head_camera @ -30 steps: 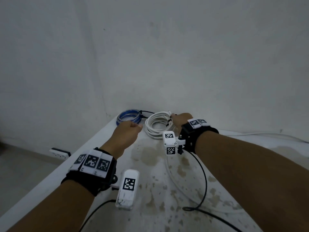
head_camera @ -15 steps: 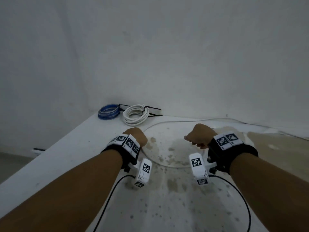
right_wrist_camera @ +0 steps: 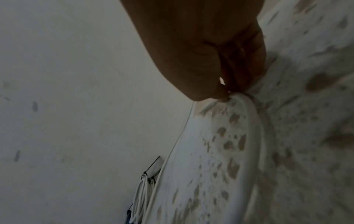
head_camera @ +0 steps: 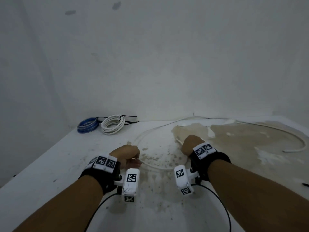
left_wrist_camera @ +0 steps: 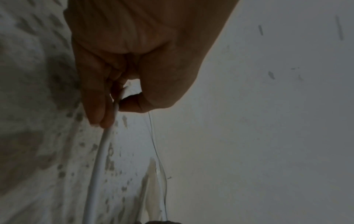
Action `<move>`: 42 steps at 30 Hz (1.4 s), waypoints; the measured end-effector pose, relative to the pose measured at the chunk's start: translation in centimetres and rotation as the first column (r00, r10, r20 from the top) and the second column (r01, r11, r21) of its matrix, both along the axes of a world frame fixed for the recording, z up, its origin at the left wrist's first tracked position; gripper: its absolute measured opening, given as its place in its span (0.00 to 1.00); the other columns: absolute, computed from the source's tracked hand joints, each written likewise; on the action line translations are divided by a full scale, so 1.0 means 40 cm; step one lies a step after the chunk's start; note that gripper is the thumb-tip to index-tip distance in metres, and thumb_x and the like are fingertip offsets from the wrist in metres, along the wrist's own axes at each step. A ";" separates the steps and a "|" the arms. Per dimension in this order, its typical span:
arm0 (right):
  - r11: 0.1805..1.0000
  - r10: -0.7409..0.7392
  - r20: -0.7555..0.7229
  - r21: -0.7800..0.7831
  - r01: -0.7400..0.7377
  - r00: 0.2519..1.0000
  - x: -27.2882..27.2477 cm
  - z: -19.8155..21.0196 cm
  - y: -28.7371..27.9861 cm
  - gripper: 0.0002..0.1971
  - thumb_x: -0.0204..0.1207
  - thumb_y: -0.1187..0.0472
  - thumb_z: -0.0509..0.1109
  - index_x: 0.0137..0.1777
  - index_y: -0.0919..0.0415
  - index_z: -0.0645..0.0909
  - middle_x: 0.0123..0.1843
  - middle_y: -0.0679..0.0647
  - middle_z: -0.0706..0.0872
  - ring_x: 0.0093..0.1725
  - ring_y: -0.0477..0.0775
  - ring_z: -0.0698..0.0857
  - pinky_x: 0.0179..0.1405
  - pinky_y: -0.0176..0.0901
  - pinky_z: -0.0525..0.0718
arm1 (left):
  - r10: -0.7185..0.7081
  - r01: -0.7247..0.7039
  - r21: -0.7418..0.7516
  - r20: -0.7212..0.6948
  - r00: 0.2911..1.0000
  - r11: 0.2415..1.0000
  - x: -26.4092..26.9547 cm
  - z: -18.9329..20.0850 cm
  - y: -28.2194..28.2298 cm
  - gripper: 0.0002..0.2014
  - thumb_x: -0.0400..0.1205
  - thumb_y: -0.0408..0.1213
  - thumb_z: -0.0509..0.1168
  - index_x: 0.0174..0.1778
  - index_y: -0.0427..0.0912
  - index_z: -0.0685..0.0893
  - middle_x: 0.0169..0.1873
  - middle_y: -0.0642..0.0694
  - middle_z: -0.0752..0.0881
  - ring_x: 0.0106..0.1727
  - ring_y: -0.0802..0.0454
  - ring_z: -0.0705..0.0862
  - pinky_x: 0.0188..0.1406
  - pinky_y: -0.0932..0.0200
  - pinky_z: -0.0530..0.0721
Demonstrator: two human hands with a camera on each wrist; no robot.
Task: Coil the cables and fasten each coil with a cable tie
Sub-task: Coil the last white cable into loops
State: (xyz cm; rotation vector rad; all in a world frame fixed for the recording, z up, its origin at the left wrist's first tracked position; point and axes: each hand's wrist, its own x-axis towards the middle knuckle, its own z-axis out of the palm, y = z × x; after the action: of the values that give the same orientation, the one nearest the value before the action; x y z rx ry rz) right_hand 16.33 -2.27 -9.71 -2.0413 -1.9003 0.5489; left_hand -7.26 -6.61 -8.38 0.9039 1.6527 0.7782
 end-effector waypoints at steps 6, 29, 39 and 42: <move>0.994 0.003 0.006 -0.105 -0.002 1.000 0.020 -0.017 -0.035 0.22 0.80 0.56 0.70 0.72 0.64 0.78 0.72 0.64 0.79 0.71 0.65 0.79 0.69 0.51 0.79 | 0.067 -0.097 0.210 0.148 0.987 0.973 0.021 0.036 -0.022 0.06 0.81 0.18 0.53 0.43 0.28 0.74 0.35 0.28 0.80 0.20 0.44 0.86 0.19 0.57 0.86; 0.931 0.314 -0.889 0.357 0.075 0.333 -0.115 0.210 0.185 0.14 0.89 0.58 0.56 0.60 0.57 0.84 0.20 0.45 0.67 0.18 0.44 0.61 0.18 0.35 0.58 | -0.091 0.330 0.691 -0.359 0.929 0.644 0.123 0.197 0.289 0.17 0.89 0.32 0.56 0.69 0.47 0.84 0.56 0.49 0.83 0.32 0.63 0.62 0.38 0.62 0.79; 0.891 0.309 -0.612 0.454 0.004 0.728 -0.165 0.143 0.274 0.11 0.86 0.51 0.59 0.53 0.57 0.80 0.43 0.50 0.82 0.34 0.44 0.74 0.30 0.36 0.67 | -0.124 0.368 0.617 -0.402 0.907 0.695 0.088 0.156 0.298 0.08 0.86 0.36 0.63 0.59 0.44 0.84 0.35 0.48 0.82 0.30 0.55 0.79 0.27 0.63 0.81; 0.863 0.294 -0.615 0.500 0.073 0.731 -0.148 0.159 0.267 0.10 0.87 0.51 0.60 0.51 0.56 0.78 0.38 0.51 0.82 0.30 0.44 0.75 0.29 0.36 0.70 | -0.127 0.374 0.599 -0.413 0.902 0.709 0.080 0.162 0.289 0.05 0.86 0.34 0.62 0.53 0.41 0.83 0.38 0.43 0.84 0.29 0.54 0.82 0.28 0.62 0.85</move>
State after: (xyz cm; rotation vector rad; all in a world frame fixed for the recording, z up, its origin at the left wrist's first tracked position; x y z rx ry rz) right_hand 10.40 8.39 -3.34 -1.1591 -1.4974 0.6384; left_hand -4.05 4.96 -1.91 1.8387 1.4852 1.0889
